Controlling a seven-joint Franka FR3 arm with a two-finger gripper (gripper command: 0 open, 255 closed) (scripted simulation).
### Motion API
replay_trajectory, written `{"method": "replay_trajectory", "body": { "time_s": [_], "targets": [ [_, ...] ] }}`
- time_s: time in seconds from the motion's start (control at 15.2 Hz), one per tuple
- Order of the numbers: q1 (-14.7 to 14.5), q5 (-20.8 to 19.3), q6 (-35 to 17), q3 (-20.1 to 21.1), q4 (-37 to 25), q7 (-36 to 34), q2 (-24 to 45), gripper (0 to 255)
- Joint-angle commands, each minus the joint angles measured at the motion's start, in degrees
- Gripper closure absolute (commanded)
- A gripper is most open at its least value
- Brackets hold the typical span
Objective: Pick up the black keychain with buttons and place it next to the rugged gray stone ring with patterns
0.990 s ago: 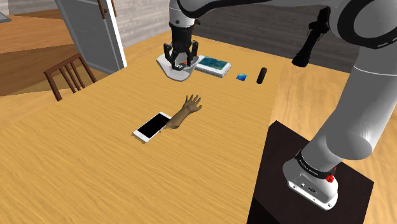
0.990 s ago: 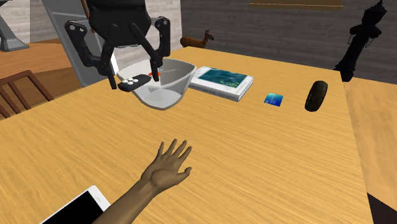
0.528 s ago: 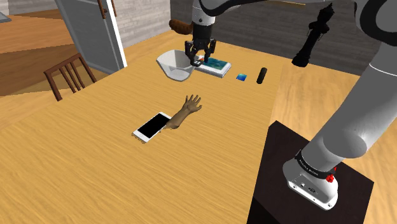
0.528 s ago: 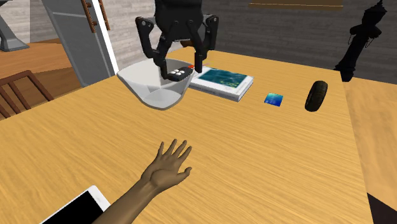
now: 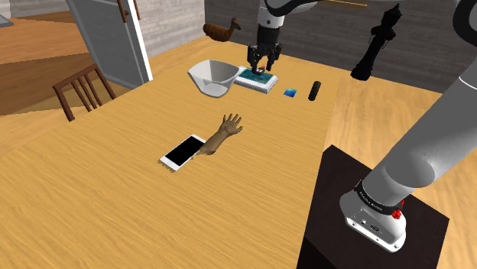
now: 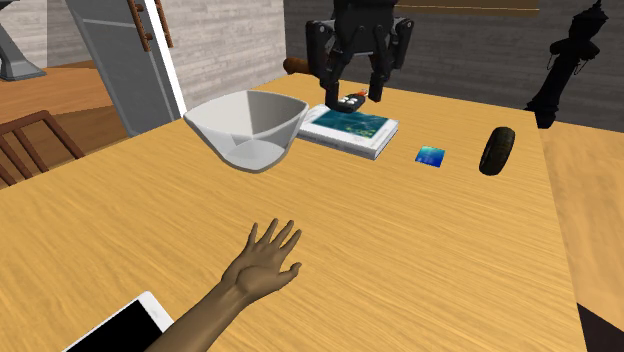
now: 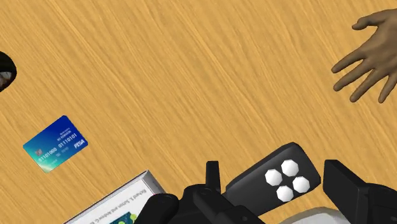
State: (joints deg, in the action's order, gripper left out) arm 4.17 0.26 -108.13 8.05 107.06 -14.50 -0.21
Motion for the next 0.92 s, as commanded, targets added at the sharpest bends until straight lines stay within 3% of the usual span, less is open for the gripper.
{"method": "replay_trajectory", "body": {
  "time_s": [0.0, 0.86],
  "targets": [
    [1.37, 0.26, -0.53, -1.38, 2.02, 2.91, -1.50, 255],
    [9.78, 0.28, -0.63, -10.79, 3.94, 20.73, -3.17, 255]
  ]
}}
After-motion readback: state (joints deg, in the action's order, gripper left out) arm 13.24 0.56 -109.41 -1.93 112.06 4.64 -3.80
